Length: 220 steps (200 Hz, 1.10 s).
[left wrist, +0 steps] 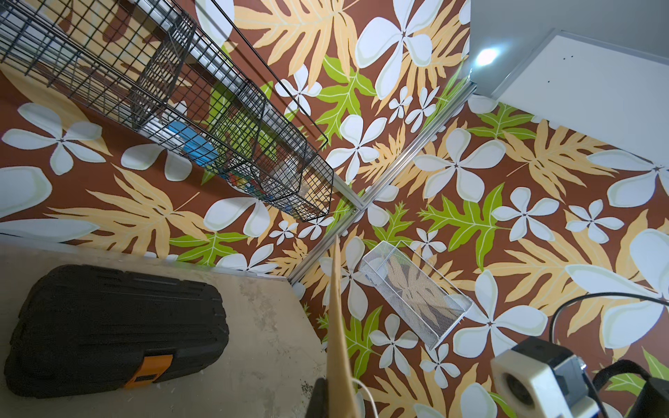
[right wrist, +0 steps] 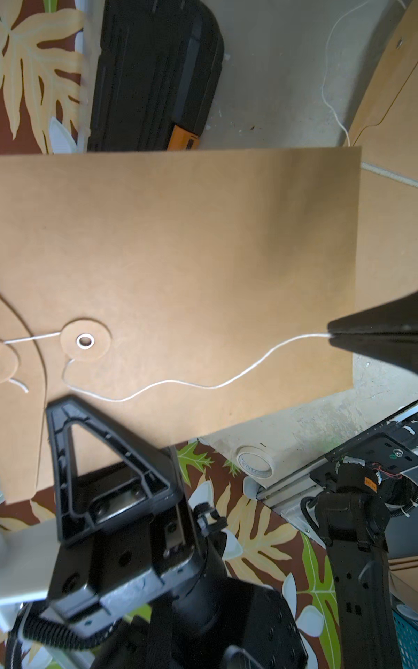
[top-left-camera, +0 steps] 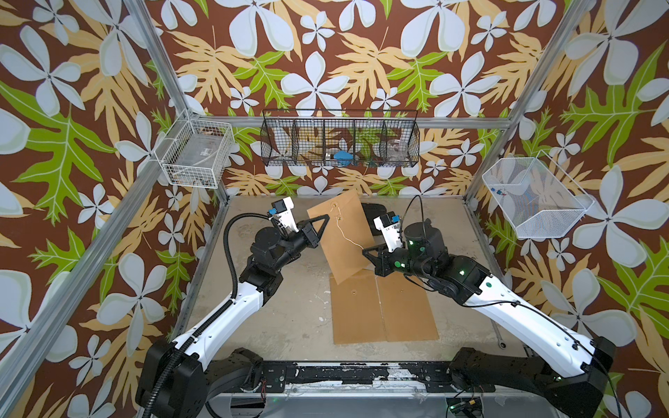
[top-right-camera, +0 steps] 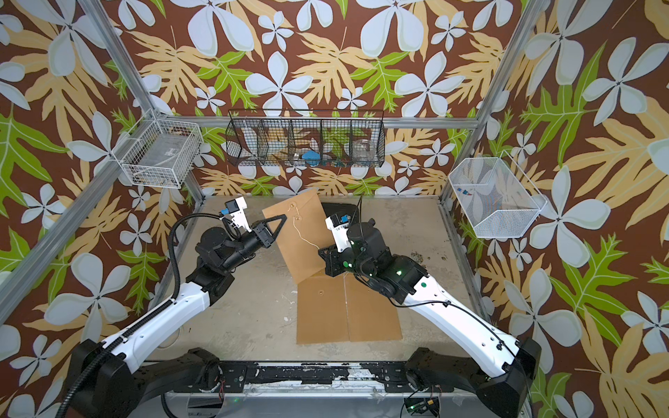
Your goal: Open the file bag
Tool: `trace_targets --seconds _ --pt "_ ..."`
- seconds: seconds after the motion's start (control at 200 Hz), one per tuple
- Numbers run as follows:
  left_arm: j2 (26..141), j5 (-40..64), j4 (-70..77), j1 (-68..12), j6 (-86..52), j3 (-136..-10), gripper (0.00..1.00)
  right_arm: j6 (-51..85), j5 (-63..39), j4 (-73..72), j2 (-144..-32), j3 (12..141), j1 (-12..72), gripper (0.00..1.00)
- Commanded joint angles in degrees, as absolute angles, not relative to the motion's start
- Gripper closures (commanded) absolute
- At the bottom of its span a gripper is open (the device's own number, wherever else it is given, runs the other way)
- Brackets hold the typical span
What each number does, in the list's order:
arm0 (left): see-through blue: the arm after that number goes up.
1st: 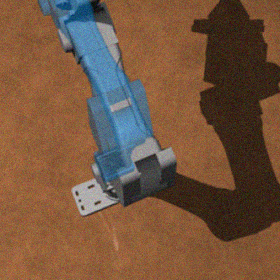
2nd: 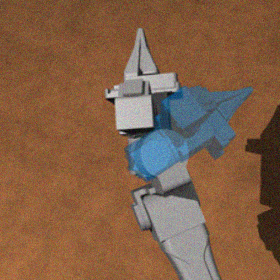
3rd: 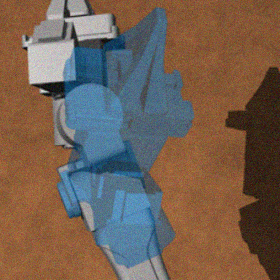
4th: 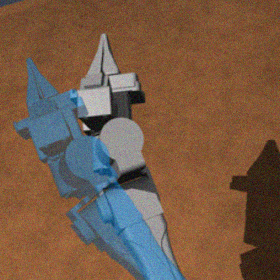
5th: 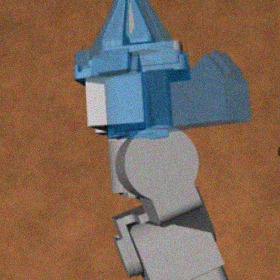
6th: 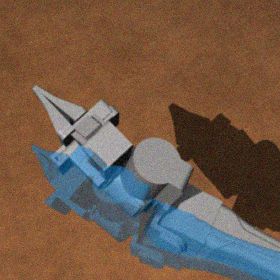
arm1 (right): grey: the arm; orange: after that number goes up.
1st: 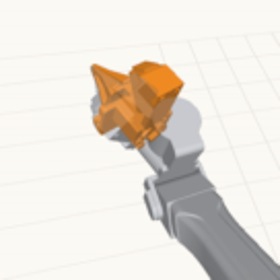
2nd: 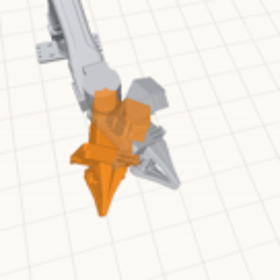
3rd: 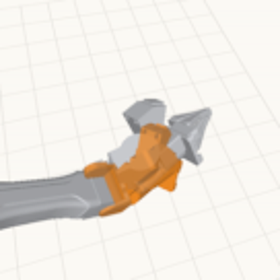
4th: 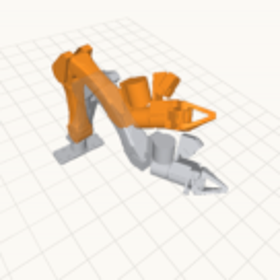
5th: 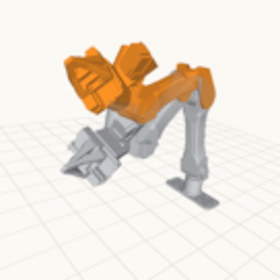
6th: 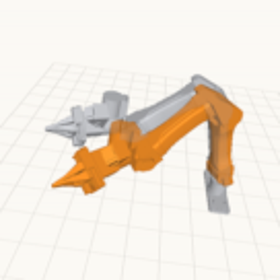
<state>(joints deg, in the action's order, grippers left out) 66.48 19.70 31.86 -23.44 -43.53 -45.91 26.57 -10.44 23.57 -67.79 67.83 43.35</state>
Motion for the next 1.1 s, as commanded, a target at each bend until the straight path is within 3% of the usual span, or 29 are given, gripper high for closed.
trace_targets --seconds 0.0,1.096 --pt "66.18 19.62 32.83 -23.12 -42.68 -46.73 1.0 26.89 -9.32 22.3 -67.59 66.86 42.93 1.0" --pt "64.26 16.9 31.19 -20.96 -41.76 -47.31 1.0 28.03 -10.63 20.45 -64.6 59.33 37.42 1.0"
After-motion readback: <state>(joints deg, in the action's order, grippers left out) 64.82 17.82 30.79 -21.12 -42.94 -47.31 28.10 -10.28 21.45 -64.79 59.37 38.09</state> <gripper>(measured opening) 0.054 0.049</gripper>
